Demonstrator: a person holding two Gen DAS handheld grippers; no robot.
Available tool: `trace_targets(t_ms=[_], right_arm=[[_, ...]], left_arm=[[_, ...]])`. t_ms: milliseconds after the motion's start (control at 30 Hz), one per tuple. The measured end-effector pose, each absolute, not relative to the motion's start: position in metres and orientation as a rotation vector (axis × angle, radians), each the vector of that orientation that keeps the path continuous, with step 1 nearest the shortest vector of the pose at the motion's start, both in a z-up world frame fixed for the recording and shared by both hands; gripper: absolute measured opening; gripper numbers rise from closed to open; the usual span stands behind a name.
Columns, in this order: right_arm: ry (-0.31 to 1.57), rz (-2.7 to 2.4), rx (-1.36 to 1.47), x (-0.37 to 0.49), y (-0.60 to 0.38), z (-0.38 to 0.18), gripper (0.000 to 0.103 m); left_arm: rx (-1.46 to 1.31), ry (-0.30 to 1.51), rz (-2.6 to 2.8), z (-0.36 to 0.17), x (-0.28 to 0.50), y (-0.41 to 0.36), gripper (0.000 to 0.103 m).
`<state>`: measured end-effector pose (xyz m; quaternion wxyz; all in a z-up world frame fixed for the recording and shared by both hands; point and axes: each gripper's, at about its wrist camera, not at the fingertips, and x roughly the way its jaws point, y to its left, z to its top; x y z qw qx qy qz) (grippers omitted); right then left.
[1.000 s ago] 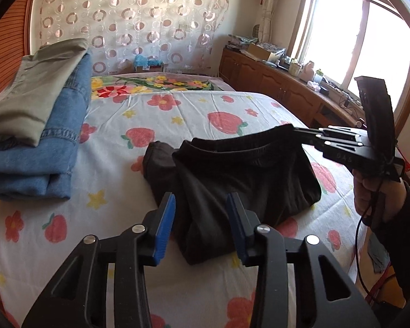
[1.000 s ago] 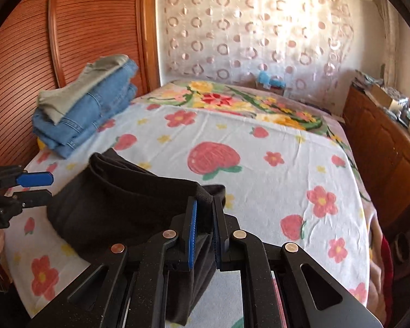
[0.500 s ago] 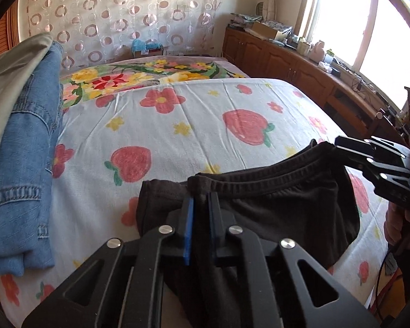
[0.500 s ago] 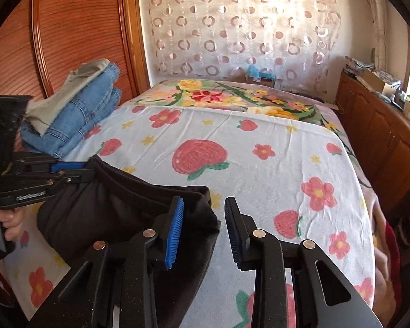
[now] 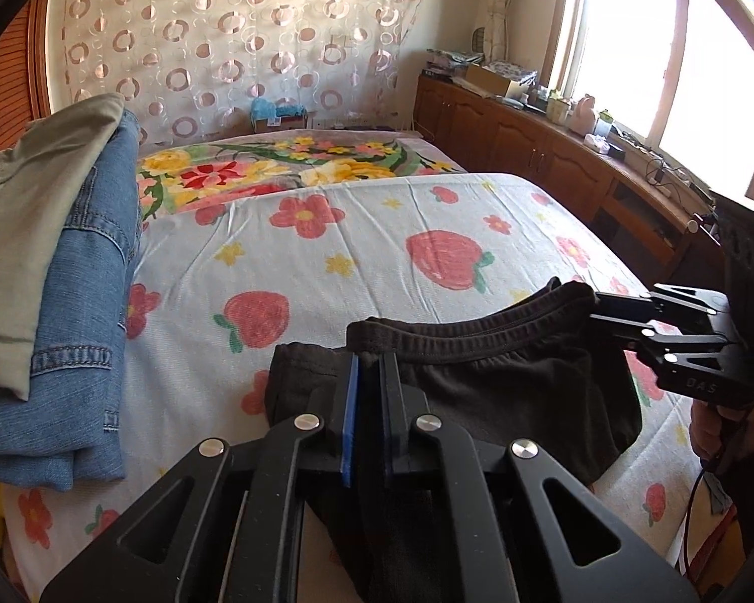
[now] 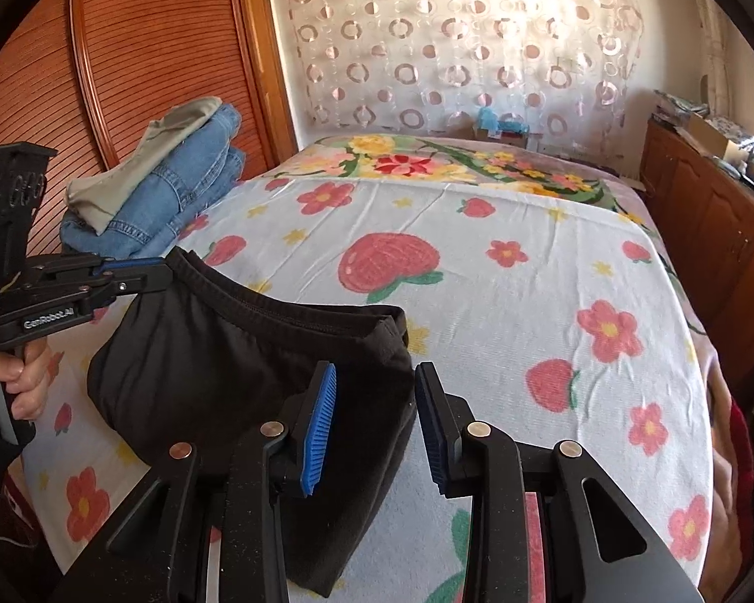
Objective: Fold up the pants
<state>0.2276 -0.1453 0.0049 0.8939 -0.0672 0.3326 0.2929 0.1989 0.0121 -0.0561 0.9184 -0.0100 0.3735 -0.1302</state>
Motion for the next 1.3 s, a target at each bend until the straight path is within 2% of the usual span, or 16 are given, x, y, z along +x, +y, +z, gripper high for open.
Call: trace_targets(t_ms=[67,133,233,300,333,367,400,467,833,1067,1267,1300], right_arm=[[0.695,0.607,-0.155,0.234,-0.141,0.006,0.023],[0.695,0.581,-0.165,0.244,-0.14,0.007,0.018],[0.7,0.54,-0.139,0.255,-0.143,0.009,0.018],[0.697,0.512,-0.125,0.255,-0.149,0.009,0.018],[0.697,0.504,-0.118,0.253,-0.152,0.01,0.021],[0.694,0.502,-0.106,0.251,-0.155,0.011,0.025],[0.69,0.505,-0.095,0.246,-0.157,0.011,0.029],[0.689,0.516,-0.085,0.236,-0.16,0.012,0.03],[0.724,0.612,-0.119,0.162,-0.182,-0.003,0.032],[0.764,0.636,-0.101,0.149,-0.189,-0.02,0.032],[0.756,0.655,-0.118,0.157,-0.18,-0.022,0.031],[0.753,0.651,-0.126,0.158,-0.177,-0.023,0.024]], left_arm=[[-0.019,0.755,-0.261,-0.054,0.197,0.014,0.008],[-0.02,0.746,-0.254,-0.051,0.196,0.015,0.008],[-0.026,0.738,-0.263,-0.05,0.187,0.016,0.009],[-0.028,0.74,-0.278,-0.051,0.181,0.016,0.015],[-0.029,0.738,-0.287,-0.052,0.177,0.015,0.028],[-0.027,0.735,-0.289,-0.054,0.174,0.014,0.046],[-0.021,0.734,-0.286,-0.056,0.171,0.013,0.051],[-0.013,0.741,-0.293,-0.06,0.166,0.012,0.056],[-0.027,0.793,-0.299,-0.084,0.124,0.013,0.056],[-0.036,0.817,-0.312,-0.094,0.113,0.014,0.039],[-0.03,0.826,-0.298,-0.099,0.116,0.013,0.036],[-0.024,0.824,-0.297,-0.099,0.117,0.012,0.036]])
